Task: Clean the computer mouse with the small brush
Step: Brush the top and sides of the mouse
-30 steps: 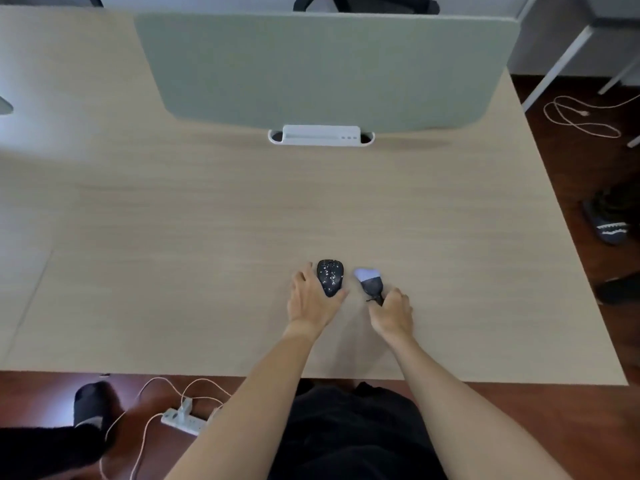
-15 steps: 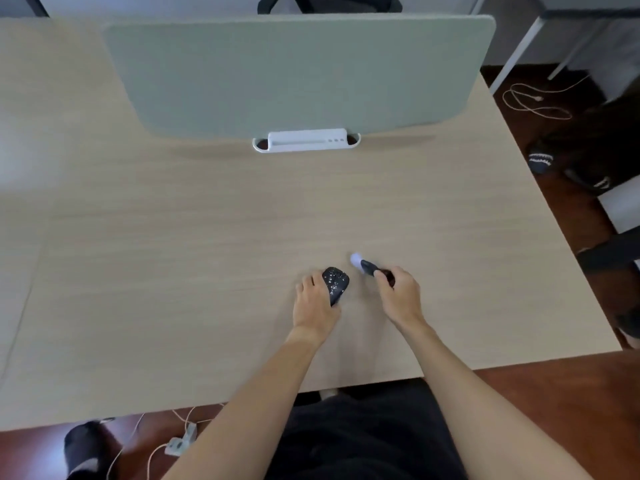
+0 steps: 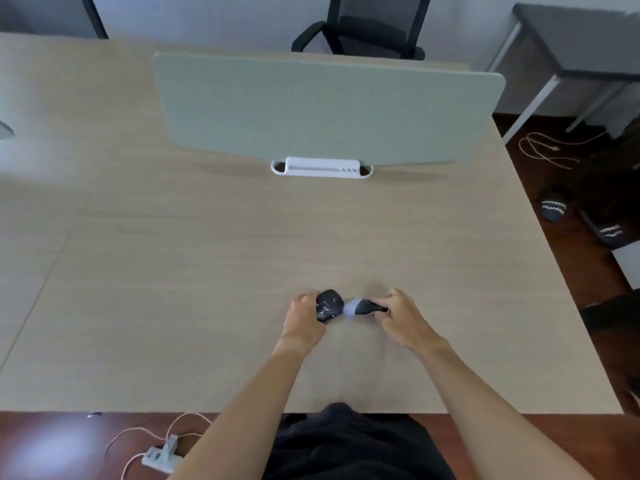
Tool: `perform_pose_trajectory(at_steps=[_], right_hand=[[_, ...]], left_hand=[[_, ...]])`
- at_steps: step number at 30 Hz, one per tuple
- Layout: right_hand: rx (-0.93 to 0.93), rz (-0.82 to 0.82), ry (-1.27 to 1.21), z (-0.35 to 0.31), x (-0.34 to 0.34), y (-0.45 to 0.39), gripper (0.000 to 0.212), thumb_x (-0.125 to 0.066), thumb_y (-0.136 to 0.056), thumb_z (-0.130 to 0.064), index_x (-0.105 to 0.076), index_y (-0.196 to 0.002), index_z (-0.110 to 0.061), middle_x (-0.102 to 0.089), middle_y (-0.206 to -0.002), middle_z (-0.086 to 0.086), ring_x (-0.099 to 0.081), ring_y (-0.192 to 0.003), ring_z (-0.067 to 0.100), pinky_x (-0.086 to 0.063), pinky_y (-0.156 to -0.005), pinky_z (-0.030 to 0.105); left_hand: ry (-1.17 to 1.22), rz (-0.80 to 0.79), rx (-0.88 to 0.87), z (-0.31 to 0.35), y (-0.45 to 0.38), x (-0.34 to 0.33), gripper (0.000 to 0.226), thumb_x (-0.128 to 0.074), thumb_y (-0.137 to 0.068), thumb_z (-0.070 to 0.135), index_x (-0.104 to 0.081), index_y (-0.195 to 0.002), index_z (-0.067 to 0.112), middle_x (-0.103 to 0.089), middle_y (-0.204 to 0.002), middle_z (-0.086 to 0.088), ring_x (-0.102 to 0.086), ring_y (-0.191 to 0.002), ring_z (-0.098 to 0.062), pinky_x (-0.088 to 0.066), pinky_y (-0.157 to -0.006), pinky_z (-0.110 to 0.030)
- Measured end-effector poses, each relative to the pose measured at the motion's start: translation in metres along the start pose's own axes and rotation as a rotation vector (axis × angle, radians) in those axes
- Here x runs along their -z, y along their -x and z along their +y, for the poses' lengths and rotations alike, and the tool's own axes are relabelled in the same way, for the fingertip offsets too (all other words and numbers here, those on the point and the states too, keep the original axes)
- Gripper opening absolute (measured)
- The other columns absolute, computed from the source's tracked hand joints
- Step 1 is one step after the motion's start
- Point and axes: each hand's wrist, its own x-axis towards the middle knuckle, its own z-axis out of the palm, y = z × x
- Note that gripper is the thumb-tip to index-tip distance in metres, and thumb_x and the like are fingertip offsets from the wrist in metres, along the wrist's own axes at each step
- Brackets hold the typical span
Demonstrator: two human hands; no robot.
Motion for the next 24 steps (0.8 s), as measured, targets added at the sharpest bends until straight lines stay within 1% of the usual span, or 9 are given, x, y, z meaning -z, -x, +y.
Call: perform_pose_trajectory(at_steps=[4, 6, 8, 12, 14, 16, 18, 20, 24], right_hand=[[0.056, 0.095, -0.042, -0.009, 0.006, -0.014, 0.025, -0.054, -0.087, -0.006, -0.072, -0.094, -0.022, -0.038, -0.075, 0.0, -0.044, -0.072, 0.017, -0.03, -0.06, 0.019], [0.119, 0.05, -0.072, -0.017, 0.005, -0.018, 0.028, -0.054, -0.087, -0.007, -0.073, -0.098, -0.024, -0.038, -0.076, -0.001, -0.043, -0.071, 0.011, -0.03, -0.062, 0.018], [0.161, -0.028, -0.06, -0.018, 0.004, -0.019, 0.035, -0.052, -0.086, -0.004, -0.074, -0.105, -0.024, -0.039, -0.08, 0.001, -0.043, -0.073, 0.013, -0.032, -0.064, 0.016], [0.155, -0.151, 0.073, 0.004, 0.015, -0.02, 0.039, -0.049, -0.085, -0.004, -0.074, -0.104, -0.027, -0.038, -0.08, -0.004, -0.051, -0.082, 0.021, -0.042, -0.071, 0.025], [0.141, -0.141, 0.082, 0.012, 0.021, -0.022, 0.039, -0.048, -0.085, -0.005, -0.074, -0.104, -0.028, -0.04, -0.08, -0.004, -0.053, -0.084, 0.023, -0.046, -0.075, 0.031], [0.138, -0.079, 0.013, 0.009, 0.025, -0.025, 0.037, -0.053, -0.086, -0.007, -0.073, -0.11, -0.027, -0.05, -0.086, 0.004, -0.055, -0.084, 0.024, -0.047, -0.077, 0.035], [0.141, -0.043, -0.078, 0.0, 0.025, -0.029, 0.035, -0.06, -0.088, -0.011, -0.071, -0.117, -0.027, -0.056, -0.091, 0.01, -0.055, -0.084, 0.024, -0.044, -0.078, 0.034], [0.154, -0.071, -0.118, -0.006, 0.021, -0.032, 0.035, -0.063, -0.089, -0.014, -0.069, -0.12, -0.028, -0.056, -0.092, 0.01, -0.054, -0.085, 0.023, -0.042, -0.077, 0.031], [0.166, -0.185, 0.063, 0.004, 0.024, -0.031, 0.039, -0.056, -0.09, -0.013, -0.067, -0.122, -0.032, -0.047, -0.089, -0.001, -0.053, -0.089, 0.023, -0.042, -0.077, 0.031]], left_hand=[[0.033, 0.02, 0.006, 0.003, 0.005, 0.0, 0.031, -0.06, -0.068, 0.003, -0.062, -0.095, 0.016, -0.065, -0.093, -0.004, -0.061, -0.087, -0.028, -0.051, -0.068, -0.033], [0.034, 0.032, 0.014, 0.004, 0.005, -0.001, 0.03, -0.06, -0.068, 0.003, -0.062, -0.095, 0.017, -0.066, -0.093, -0.003, -0.062, -0.086, -0.027, -0.05, -0.068, -0.032], [0.032, 0.043, 0.022, 0.005, 0.005, -0.003, 0.034, -0.06, -0.068, 0.001, -0.063, -0.098, 0.018, -0.066, -0.095, -0.003, -0.063, -0.088, -0.026, -0.048, -0.068, -0.028], [0.067, 0.039, 0.02, 0.011, 0.005, -0.001, 0.05, -0.059, -0.07, -0.006, -0.066, -0.11, 0.023, -0.064, -0.099, 0.001, -0.06, -0.087, -0.019, -0.042, -0.069, -0.022], [0.071, 0.045, 0.027, 0.012, 0.003, -0.001, 0.055, -0.056, -0.07, -0.008, -0.065, -0.113, 0.024, -0.064, -0.102, 0.001, -0.06, -0.09, -0.02, -0.041, -0.071, -0.022], [0.07, 0.047, 0.028, 0.013, 0.004, -0.001, 0.055, -0.054, -0.07, -0.008, -0.065, -0.112, 0.025, -0.064, -0.1, 0.002, -0.057, -0.086, -0.018, -0.041, -0.07, -0.022], [0.061, 0.04, 0.026, 0.013, 0.005, -0.002, 0.051, -0.053, -0.071, -0.007, -0.066, -0.108, 0.025, -0.065, -0.097, 0.002, -0.055, -0.081, -0.016, -0.041, -0.068, -0.023], [0.052, 0.018, 0.019, 0.014, 0.005, -0.001, 0.044, -0.055, -0.071, -0.006, -0.066, -0.101, 0.024, -0.066, -0.093, 0.002, -0.056, -0.08, -0.018, -0.043, -0.066, -0.024], [0.022, -0.02, 0.015, 0.014, 0.004, 0.005, 0.051, -0.057, -0.07, -0.006, -0.066, -0.109, 0.026, -0.068, -0.101, 0.001, -0.063, -0.091, -0.021, -0.051, -0.075, -0.029]])
